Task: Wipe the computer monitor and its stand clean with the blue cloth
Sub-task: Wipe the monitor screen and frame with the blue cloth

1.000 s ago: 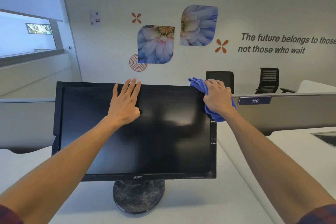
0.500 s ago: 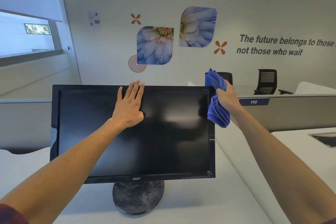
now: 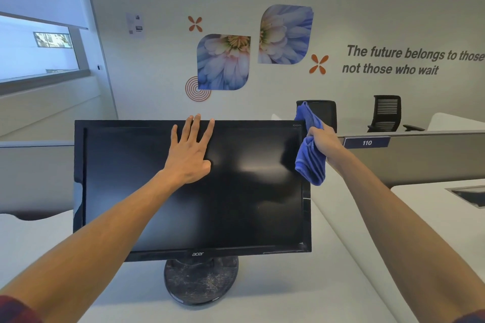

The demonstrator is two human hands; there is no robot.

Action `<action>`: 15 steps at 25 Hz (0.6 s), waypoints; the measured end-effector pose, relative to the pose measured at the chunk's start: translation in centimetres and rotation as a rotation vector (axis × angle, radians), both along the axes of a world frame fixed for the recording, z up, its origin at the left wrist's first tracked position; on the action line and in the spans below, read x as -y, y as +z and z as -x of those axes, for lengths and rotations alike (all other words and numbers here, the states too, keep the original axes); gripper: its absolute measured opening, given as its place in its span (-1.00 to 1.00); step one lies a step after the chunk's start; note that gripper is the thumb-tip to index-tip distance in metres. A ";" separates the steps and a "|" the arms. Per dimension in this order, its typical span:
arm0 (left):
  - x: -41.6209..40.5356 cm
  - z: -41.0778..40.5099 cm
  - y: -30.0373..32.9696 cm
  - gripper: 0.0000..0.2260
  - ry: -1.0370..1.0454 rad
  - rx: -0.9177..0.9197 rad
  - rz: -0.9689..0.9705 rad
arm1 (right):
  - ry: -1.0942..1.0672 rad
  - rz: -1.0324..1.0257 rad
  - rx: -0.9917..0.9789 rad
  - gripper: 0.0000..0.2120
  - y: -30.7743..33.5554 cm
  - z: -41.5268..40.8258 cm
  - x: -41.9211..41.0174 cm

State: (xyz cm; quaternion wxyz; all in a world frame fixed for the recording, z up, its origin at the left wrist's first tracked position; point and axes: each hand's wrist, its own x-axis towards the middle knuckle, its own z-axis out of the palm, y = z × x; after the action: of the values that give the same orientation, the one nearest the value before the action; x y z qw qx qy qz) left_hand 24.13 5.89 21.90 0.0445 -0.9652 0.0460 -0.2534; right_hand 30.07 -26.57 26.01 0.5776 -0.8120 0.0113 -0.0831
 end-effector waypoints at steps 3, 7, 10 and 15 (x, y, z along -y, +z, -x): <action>0.2 0.1 -0.2 -0.11 -0.004 0.013 -0.003 | -0.012 0.031 0.051 -0.80 -1.0 0.5 0.0; 0.5 0.1 -0.5 -0.08 0.011 0.018 0.004 | -0.047 -0.004 0.069 -0.82 -2.9 1.4 -0.2; 0.5 0.0 -0.2 -0.07 0.020 -0.007 -0.006 | -0.093 0.030 0.039 -0.86 -5.8 2.0 -0.6; 0.8 0.2 -0.1 -0.07 0.031 -0.014 -0.015 | -0.160 0.191 0.009 -0.66 -10.1 5.5 -0.6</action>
State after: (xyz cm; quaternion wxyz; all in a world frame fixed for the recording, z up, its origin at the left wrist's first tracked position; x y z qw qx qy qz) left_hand 23.91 5.12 21.84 0.0552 -0.9672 0.0330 -0.2456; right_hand 24.58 -26.00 15.91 0.4894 -0.8594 0.0654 -0.1332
